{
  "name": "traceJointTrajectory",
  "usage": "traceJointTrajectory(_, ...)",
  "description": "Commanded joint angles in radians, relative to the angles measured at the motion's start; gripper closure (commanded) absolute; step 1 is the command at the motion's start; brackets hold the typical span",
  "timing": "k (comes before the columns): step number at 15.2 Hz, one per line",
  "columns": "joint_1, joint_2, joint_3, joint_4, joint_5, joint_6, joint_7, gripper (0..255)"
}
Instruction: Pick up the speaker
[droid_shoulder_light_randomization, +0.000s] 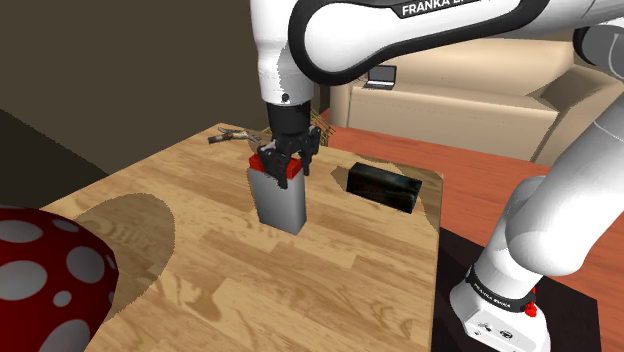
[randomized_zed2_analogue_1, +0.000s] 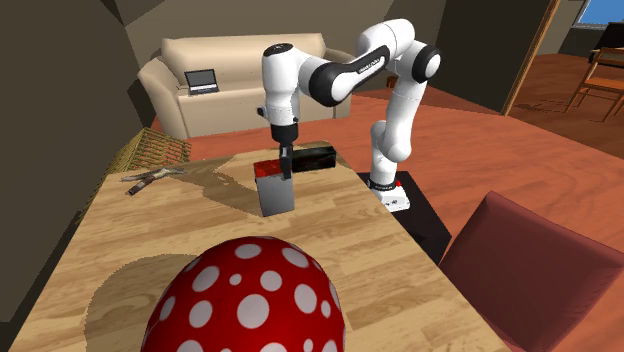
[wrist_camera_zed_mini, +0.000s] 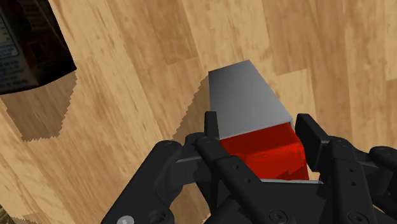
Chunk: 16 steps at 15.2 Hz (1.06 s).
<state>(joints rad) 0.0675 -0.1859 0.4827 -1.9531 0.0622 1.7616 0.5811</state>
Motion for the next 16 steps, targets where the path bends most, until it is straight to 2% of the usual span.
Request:
traceJointTrajectory(1, 0.000, -0.001, -0.001, 0.019, 0.000, -0.020, 0.000, 255)
traceJointTrajectory(14, -0.005, 0.024, -0.003, 0.218, -0.012, -0.197, 0.006, 255)
traceJointTrajectory(16, -0.005, 0.025, -0.002, 0.221, -0.012, -0.200, 0.007, 255)
